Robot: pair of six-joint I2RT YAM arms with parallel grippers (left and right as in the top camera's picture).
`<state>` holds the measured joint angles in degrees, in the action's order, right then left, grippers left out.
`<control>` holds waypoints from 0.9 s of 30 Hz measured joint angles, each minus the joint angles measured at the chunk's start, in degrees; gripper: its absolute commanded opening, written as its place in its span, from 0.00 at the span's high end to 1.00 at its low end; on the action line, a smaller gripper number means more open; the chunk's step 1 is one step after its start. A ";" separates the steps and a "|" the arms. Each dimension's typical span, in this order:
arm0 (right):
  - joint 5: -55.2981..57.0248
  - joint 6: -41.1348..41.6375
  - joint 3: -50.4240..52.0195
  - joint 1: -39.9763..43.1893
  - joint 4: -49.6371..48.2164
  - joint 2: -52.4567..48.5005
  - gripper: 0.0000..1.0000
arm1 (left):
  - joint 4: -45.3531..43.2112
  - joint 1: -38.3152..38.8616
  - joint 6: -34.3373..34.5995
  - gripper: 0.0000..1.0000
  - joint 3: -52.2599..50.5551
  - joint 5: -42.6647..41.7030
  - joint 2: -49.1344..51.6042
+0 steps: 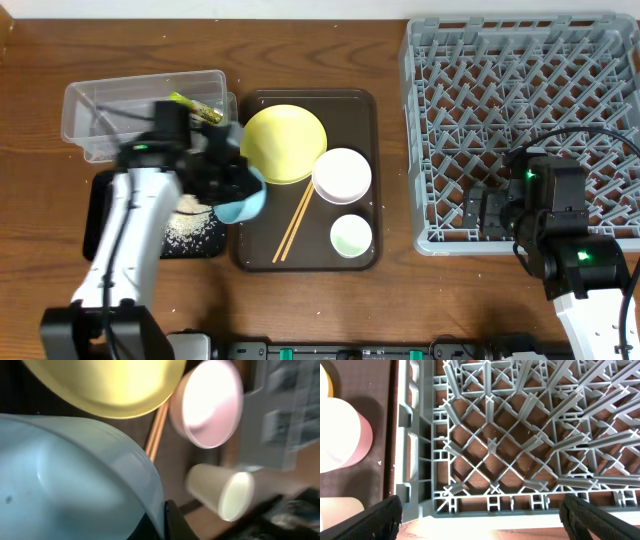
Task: Sort waste into correct bins and load items into the dishwasher rack
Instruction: 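Return the empty blue bowl to the brown tray with the left gripper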
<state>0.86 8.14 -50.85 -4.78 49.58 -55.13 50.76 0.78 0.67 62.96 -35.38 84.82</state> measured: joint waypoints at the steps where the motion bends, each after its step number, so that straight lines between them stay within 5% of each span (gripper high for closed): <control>1: 0.02 0.00 0.00 0.00 0.00 0.00 0.01 | -0.31 2.89 0.98 0.94 0.00 2.93 0.35; 13: 0.02 0.00 0.00 0.00 0.02 0.00 0.01 | -2.51 19.82 9.53 0.93 0.00 23.78 8.52; 17: 0.02 0.00 0.00 0.00 0.04 0.00 0.01 | -3.32 21.11 10.05 0.85 0.00 25.24 9.49; 19: 0.02 0.00 0.00 0.00 0.11 0.00 0.01 | -3.32 21.33 10.19 0.69 0.00 25.51 9.53; 27: 0.02 0.00 0.00 0.00 0.11 0.00 0.01 | -1.99 21.42 11.15 0.58 0.00 25.88 9.40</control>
<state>0.89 8.14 -50.85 -4.78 49.69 -55.13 48.77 22.20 11.81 62.96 -9.50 94.21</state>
